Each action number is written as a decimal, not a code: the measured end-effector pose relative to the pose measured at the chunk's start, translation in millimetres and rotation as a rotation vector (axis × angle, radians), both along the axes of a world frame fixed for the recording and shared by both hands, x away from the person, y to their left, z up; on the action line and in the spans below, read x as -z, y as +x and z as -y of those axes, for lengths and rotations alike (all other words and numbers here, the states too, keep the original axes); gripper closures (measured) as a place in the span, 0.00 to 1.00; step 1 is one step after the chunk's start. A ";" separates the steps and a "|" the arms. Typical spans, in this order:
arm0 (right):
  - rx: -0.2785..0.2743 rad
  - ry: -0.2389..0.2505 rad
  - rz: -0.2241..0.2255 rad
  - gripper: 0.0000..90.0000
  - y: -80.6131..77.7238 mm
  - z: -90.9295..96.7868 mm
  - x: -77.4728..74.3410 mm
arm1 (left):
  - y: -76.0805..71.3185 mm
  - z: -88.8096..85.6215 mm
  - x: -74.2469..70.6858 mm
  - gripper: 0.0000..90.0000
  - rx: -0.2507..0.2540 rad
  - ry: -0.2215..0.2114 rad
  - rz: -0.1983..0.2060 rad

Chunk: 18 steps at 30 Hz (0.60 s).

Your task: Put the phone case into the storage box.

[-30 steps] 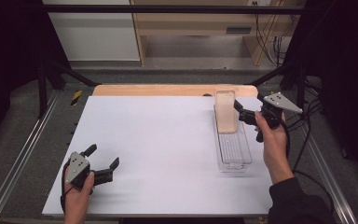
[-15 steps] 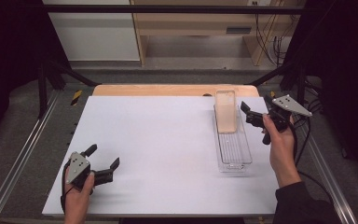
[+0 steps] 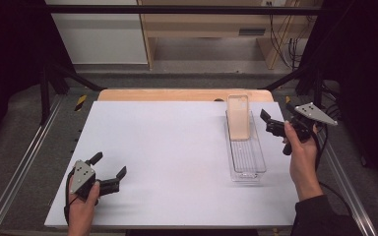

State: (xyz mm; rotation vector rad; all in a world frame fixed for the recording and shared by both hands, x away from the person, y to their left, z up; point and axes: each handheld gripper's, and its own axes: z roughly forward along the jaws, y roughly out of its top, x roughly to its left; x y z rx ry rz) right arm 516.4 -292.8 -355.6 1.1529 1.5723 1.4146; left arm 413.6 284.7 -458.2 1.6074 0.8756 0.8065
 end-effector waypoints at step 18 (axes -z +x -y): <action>-0.001 0.004 -0.006 0.02 -10.0 15.2 6.3 | -1.0 1.1 -0.4 0.03 0.000 0.000 -0.001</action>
